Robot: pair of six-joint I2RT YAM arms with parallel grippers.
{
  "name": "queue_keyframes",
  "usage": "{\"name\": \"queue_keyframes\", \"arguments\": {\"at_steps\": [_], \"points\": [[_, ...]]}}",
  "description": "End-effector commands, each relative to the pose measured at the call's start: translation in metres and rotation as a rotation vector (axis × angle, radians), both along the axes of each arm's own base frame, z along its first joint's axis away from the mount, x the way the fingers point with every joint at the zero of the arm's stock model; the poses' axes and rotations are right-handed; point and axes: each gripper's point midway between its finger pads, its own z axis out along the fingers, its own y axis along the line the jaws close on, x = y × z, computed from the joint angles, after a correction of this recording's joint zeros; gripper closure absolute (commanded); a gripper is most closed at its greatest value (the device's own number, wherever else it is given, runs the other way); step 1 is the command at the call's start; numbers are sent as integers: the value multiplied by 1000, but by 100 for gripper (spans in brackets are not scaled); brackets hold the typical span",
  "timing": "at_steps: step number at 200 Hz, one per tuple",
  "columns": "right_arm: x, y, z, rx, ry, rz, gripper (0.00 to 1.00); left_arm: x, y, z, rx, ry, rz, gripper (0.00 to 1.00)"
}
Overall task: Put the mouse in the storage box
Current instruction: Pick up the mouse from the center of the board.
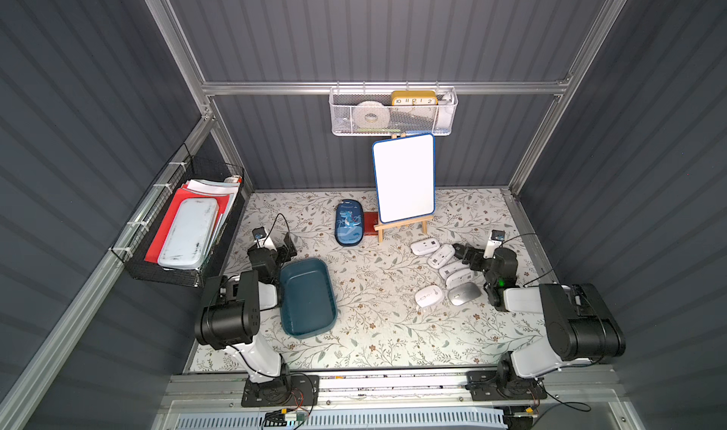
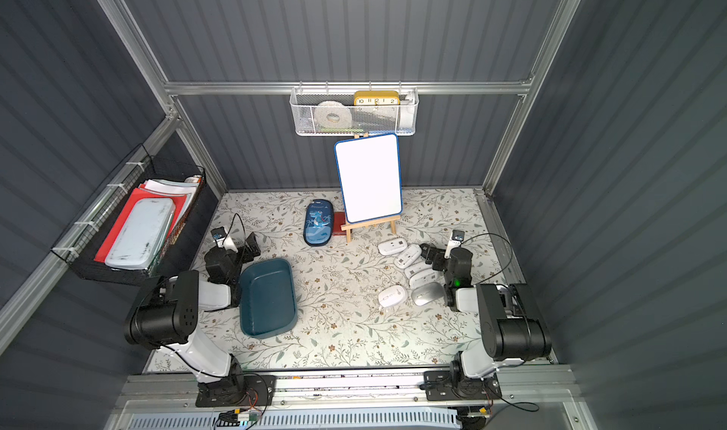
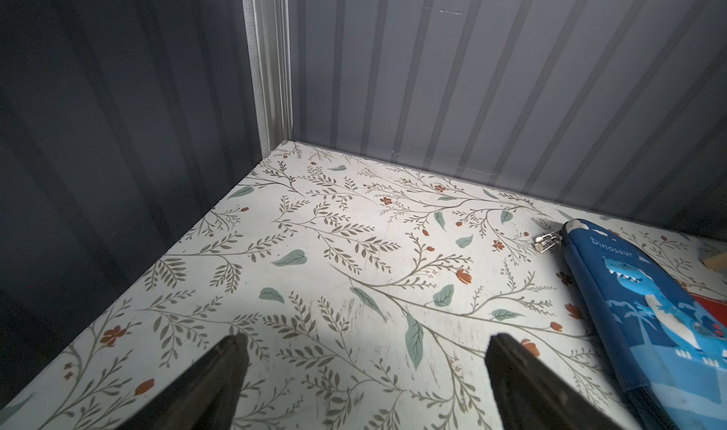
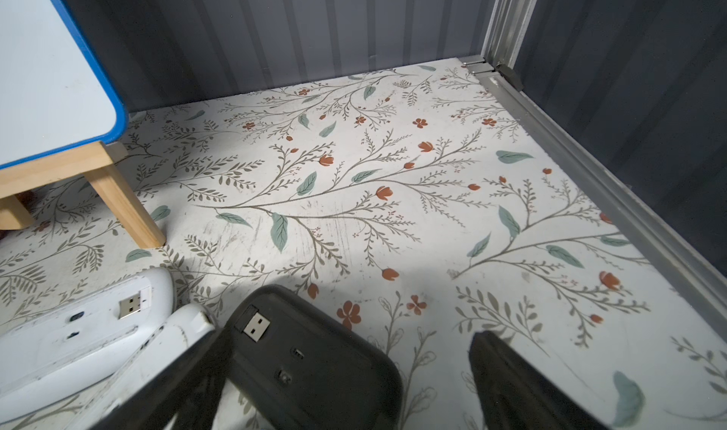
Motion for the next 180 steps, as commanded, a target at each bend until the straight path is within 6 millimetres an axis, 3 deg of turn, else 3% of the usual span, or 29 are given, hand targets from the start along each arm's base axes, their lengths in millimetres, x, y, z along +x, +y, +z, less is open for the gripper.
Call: {"name": "queue_keyframes", "arguments": {"at_steps": [1, 26, 46, 60, 74, 95, 111, 120, 130, 144, 155, 180], "points": [[3, 2, 6, -1, -22, 13, 1, 2, -2, 8, -7, -25, -12, 1], [3, 1, 5, 2, -20, 5, 1, 2, -2, 8, -8, -27, -7, 1], [4, 0, 8, -4, -33, 3, 1, 0, 23, 21, -18, -25, 173, 1], [-1, -12, 24, -29, -53, -90, 1, 7, 24, 36, -61, 53, 199, 0], [-9, -12, 55, -49, -63, -111, 1, 8, 24, 58, -143, 80, 219, 1], [-29, -20, 103, 100, -96, -212, 1, -2, 17, 80, -312, 103, 226, 1], [-46, -37, 111, 275, -125, -370, 1, -6, 7, 92, -368, 131, 184, 1], [-57, -42, 102, 366, -84, -432, 1, -10, 4, 94, -409, 145, 179, 0], [-58, -31, 97, 445, -36, -371, 1, -15, 1, 93, -462, 162, 182, 0], [-57, 5, 94, 492, 36, -161, 1, -24, -1, 88, -523, 206, 202, 1], [-62, 22, 87, 537, 101, -90, 1, -28, -8, 85, -542, 235, 174, 1], [-85, 47, 61, 611, 329, -43, 2, -32, -49, 74, -609, 318, -47, 1]]}}
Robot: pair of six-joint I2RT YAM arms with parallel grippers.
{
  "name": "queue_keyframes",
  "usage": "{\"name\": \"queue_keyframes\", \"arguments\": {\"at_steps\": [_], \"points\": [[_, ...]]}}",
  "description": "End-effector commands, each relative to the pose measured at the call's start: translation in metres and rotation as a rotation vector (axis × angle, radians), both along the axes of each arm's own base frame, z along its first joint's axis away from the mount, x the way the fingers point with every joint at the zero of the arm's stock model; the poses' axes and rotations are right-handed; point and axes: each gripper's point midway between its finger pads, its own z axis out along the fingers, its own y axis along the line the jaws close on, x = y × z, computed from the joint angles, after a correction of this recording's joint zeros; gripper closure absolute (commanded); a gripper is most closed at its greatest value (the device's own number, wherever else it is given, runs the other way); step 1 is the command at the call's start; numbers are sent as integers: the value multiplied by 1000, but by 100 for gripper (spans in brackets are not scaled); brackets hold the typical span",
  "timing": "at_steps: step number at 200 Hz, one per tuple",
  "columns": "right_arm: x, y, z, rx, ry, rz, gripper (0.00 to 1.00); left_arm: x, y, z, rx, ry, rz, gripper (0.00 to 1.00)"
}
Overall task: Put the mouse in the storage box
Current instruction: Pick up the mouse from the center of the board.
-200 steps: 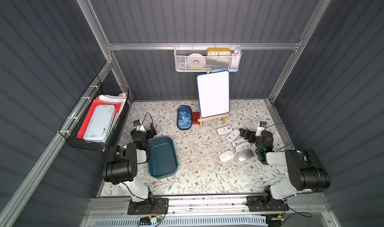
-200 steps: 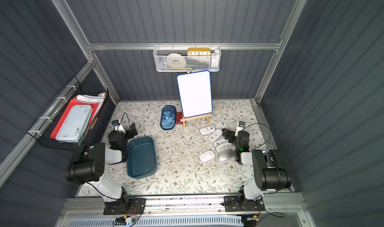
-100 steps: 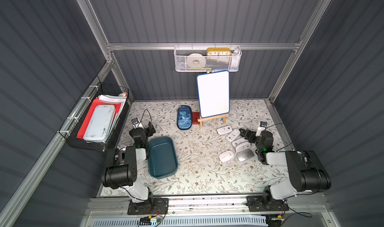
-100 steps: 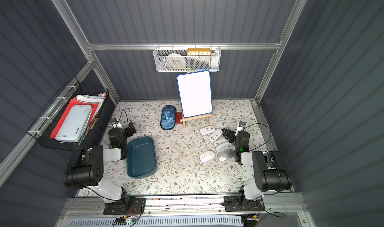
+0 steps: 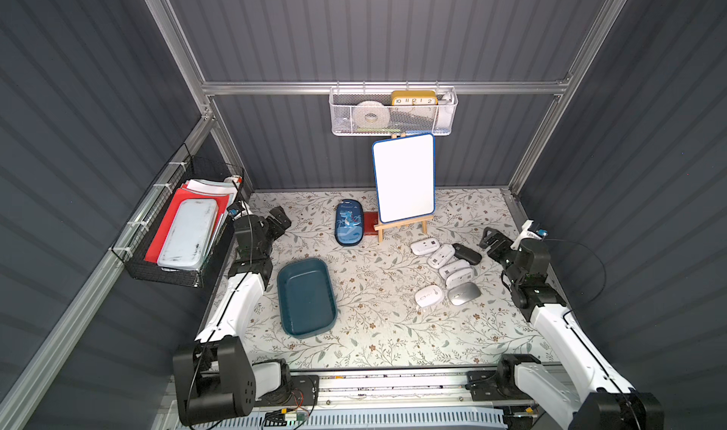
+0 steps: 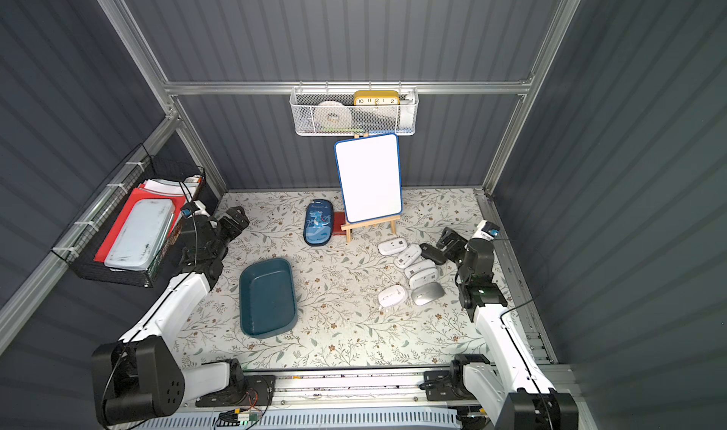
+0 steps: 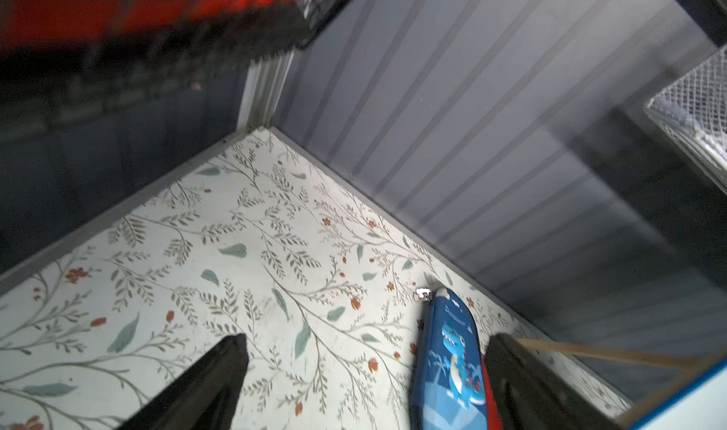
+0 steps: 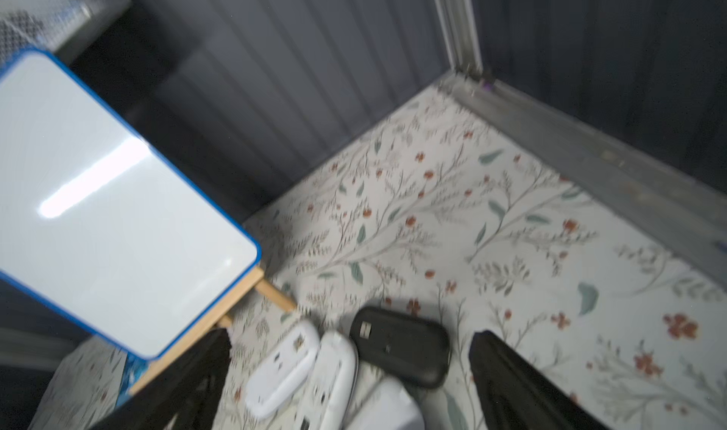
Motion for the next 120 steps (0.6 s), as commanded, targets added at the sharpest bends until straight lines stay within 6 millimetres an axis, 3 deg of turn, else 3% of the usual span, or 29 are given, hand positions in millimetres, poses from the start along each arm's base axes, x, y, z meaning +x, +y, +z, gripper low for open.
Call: {"name": "queue_keyframes", "arguments": {"at_steps": [1, 24, 40, 66, 120], "points": [[-33, 42, -44, 173, 278, 162, 2, -16, -31, -41, -165, 161, -148, 1], [-59, 70, -62, 159, 451, 256, 5, -21, -67, -42, -212, 179, -347, 1], [-81, 79, -75, 72, 573, 256, 5, -34, -84, -44, -252, 195, -437, 1], [-103, 84, -93, 33, 673, 225, 7, -53, -95, -38, -248, 217, -471, 1], [-124, 127, -115, 83, 758, 242, 7, -83, -117, -21, -161, 284, -540, 1]]}}
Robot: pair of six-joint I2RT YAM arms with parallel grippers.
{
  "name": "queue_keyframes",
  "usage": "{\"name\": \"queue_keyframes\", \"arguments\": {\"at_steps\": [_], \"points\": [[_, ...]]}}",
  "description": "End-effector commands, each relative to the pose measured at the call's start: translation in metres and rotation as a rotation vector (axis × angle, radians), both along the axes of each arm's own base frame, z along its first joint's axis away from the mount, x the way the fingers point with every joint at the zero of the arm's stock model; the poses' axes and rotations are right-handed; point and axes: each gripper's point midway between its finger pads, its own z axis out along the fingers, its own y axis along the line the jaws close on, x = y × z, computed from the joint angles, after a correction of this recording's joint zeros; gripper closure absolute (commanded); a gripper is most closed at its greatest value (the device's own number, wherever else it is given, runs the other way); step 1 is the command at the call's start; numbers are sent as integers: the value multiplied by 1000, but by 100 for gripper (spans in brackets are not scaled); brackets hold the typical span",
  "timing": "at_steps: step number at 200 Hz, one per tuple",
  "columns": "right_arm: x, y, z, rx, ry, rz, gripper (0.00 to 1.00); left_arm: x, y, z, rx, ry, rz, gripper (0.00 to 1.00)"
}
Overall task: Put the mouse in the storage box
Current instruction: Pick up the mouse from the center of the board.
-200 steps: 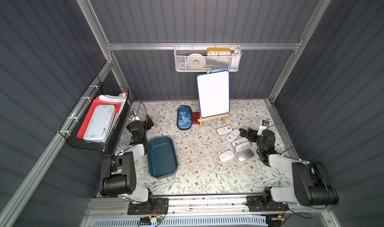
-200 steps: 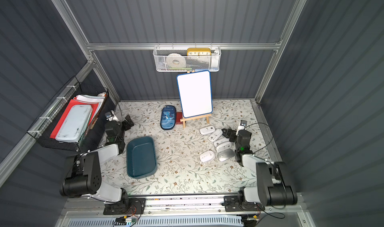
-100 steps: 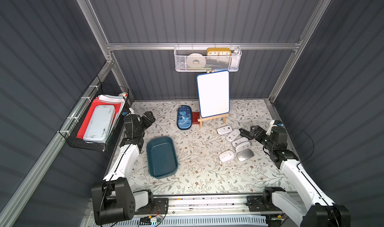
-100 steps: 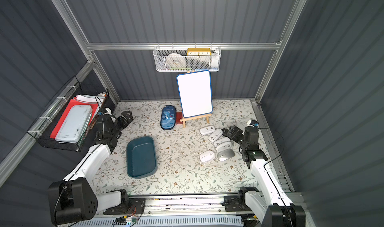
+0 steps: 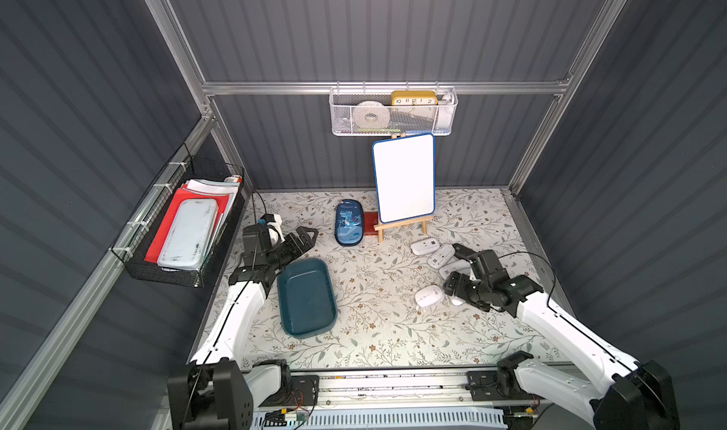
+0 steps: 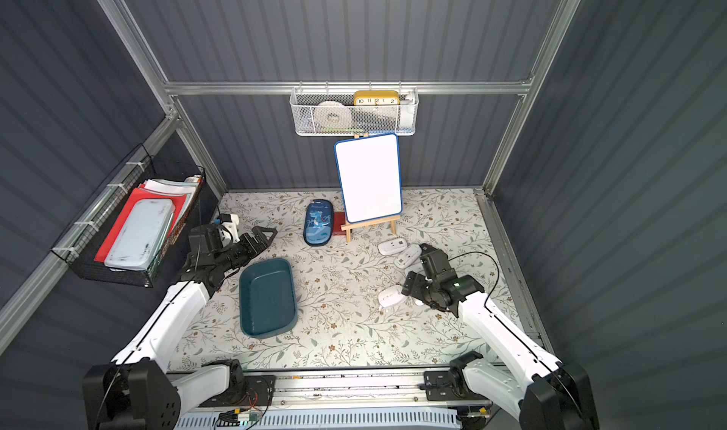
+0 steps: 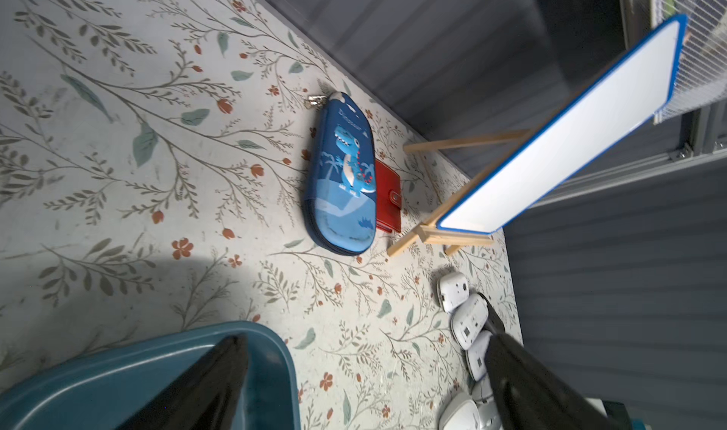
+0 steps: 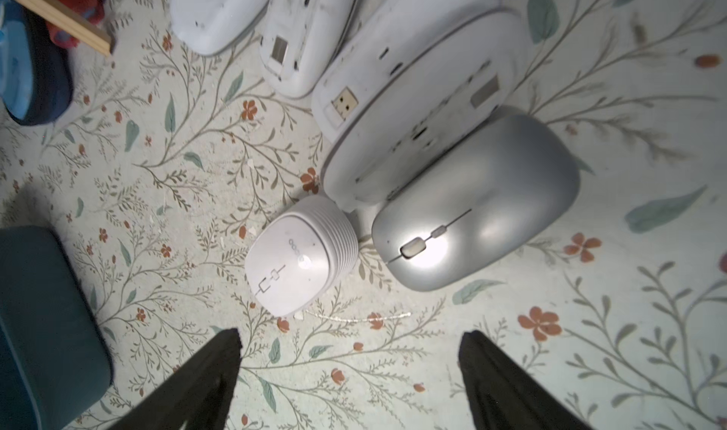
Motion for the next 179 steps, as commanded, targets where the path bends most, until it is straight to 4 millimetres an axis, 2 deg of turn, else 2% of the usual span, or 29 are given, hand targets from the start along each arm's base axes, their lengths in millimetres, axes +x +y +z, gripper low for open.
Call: {"name": "queue_keyframes", "arguments": {"at_steps": [1, 40, 82, 103, 136, 179], "points": [[-14, 9, -16, 8, 75, -81, 6, -18, -8, 4, 55, 44, -59, 1], [-8, 44, -32, 86, 86, -185, 1, -28, -16, 20, 50, 18, -99, 1], [-1, 51, -55, 11, 185, -310, 1, -30, -19, 32, 97, -5, -157, 1], [9, 46, -61, -51, 180, -353, 1, -36, -23, 25, 67, -22, -172, 1], [21, 59, -72, -90, 213, -329, 1, -38, -25, 28, 75, -34, -193, 0], [29, 62, -78, -164, 234, -306, 1, -37, -23, 29, 81, -39, -183, 1]]}}
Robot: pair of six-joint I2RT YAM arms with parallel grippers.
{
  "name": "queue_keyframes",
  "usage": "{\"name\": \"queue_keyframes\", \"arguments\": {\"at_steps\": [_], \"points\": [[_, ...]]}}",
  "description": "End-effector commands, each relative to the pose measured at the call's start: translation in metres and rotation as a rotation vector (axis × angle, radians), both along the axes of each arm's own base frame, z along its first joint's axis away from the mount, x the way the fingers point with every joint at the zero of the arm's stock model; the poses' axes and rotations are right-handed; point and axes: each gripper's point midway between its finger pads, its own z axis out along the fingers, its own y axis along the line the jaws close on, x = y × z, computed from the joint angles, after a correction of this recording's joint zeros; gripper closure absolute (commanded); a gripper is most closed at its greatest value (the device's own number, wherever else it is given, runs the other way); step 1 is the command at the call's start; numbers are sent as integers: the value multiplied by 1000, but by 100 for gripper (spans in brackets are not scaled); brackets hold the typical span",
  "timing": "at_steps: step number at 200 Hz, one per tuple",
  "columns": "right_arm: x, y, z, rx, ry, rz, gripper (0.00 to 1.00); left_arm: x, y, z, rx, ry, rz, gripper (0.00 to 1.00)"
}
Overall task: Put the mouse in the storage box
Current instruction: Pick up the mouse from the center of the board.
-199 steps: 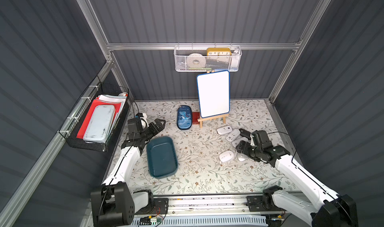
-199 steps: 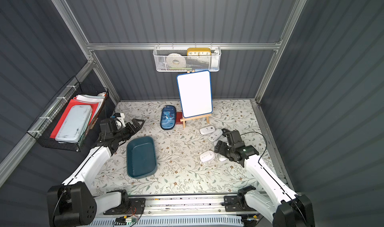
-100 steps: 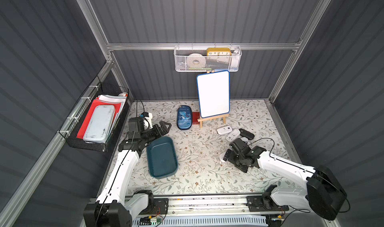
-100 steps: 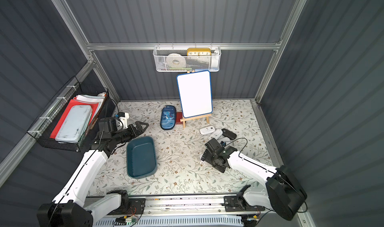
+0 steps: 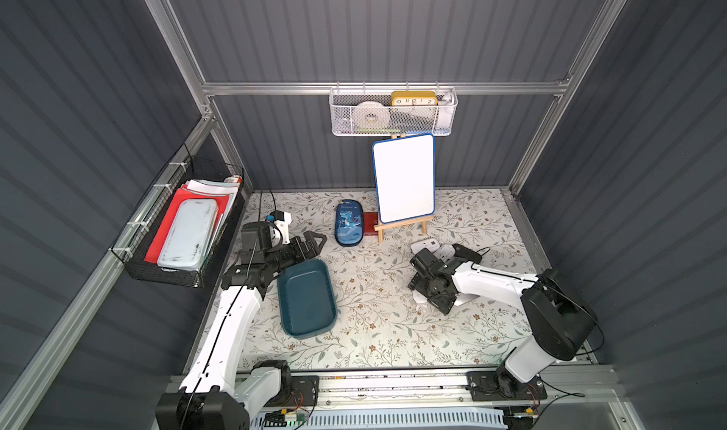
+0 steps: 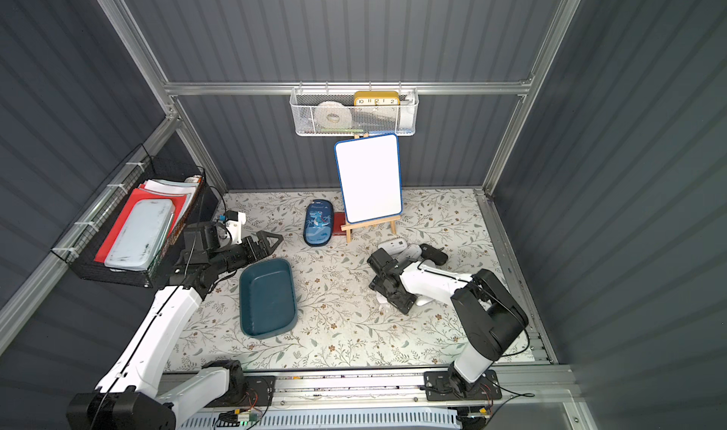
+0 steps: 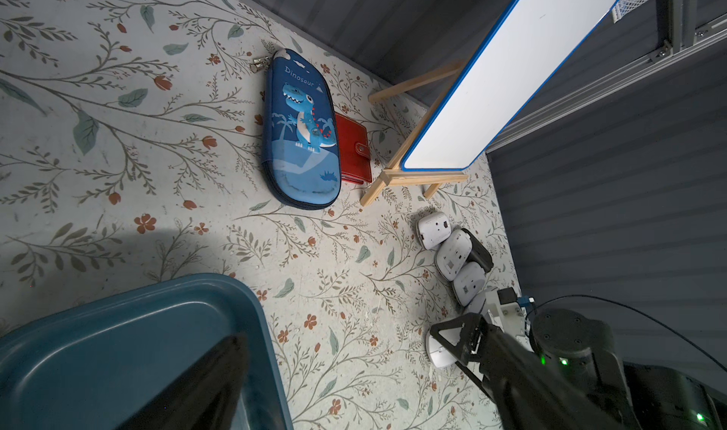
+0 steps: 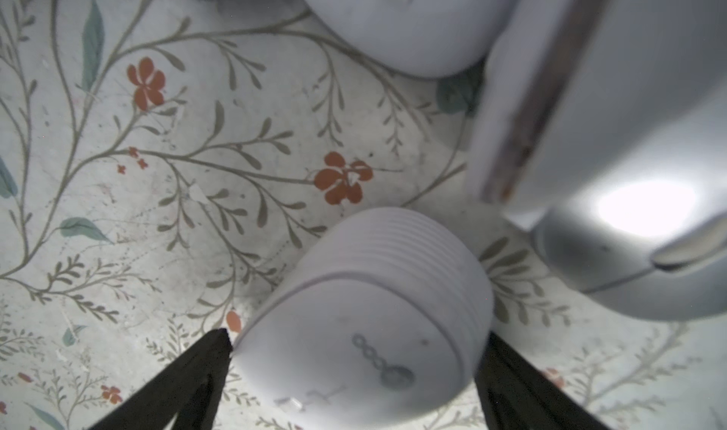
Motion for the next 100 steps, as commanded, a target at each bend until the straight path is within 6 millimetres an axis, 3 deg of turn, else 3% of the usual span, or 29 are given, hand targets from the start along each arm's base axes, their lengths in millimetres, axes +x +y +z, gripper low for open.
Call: {"name": "queue_keyframes", "arguments": {"at_steps": [1, 59, 100], "points": [[-4, -9, -7, -70, 26, 3, 1, -6, -3, 1, 6, -16, -29, 1], [-2, -10, -28, -119, 86, 14, 1, -3, -4, -5, 2, 4, -34, 1], [5, -16, -30, -166, 119, 47, 4, -2, -4, -8, 1, 11, -31, 1]]}}
